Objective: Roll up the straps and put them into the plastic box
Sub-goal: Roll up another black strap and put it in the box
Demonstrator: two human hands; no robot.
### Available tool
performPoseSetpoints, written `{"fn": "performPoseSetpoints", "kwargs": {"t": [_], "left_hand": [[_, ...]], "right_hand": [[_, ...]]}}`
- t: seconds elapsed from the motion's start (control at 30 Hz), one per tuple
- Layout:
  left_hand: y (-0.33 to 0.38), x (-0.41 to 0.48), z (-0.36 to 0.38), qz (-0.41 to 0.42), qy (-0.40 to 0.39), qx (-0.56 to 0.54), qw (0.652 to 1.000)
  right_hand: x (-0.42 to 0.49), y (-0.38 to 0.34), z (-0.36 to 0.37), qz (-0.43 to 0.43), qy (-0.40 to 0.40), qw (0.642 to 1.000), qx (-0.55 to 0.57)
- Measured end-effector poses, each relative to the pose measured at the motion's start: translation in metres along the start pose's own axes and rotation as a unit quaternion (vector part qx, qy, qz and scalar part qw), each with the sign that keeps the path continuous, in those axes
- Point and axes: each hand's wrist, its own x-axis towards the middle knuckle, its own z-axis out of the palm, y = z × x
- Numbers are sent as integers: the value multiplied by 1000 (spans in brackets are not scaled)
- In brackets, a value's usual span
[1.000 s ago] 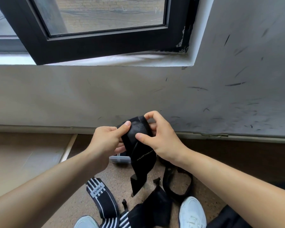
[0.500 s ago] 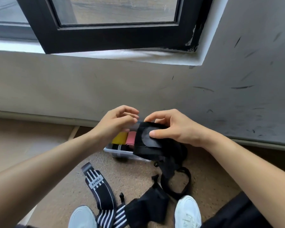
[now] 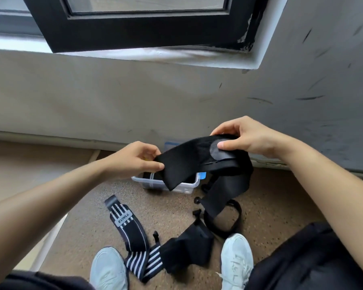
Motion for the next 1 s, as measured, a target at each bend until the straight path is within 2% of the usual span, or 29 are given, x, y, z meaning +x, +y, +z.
{"fn": "performPoseSetpoints", "kwargs": {"t": [0.2,0.33,0.43,0.5,0.6,0.7,0.87,1.0], "left_hand": [[-13,-4,-12,9,-1,-35,999],[-9,-2,-11,-12,20,-119,993],[5,0,-7,-18,39,-213,976],[16,1,-4,-13,58,-238,969],[30,0,5,-10,76,-232,970],[43,-1,17,-21,120,-299,946],[58,-6,22,-63,172,-425,887],[63,-8,23,-86,185,-492,846]], "right_hand": [[2,19,-12,67,32,994,-81],[5,22,-6,64,56,989,-120],[8,22,2,71,34,981,-177],[7,18,10,72,30,979,-190],[0,1,29,2,54,993,-104],[-11,-26,56,-57,41,998,1],[-25,-39,91,-140,103,983,-55],[-20,-33,96,-189,200,961,-6]]}}
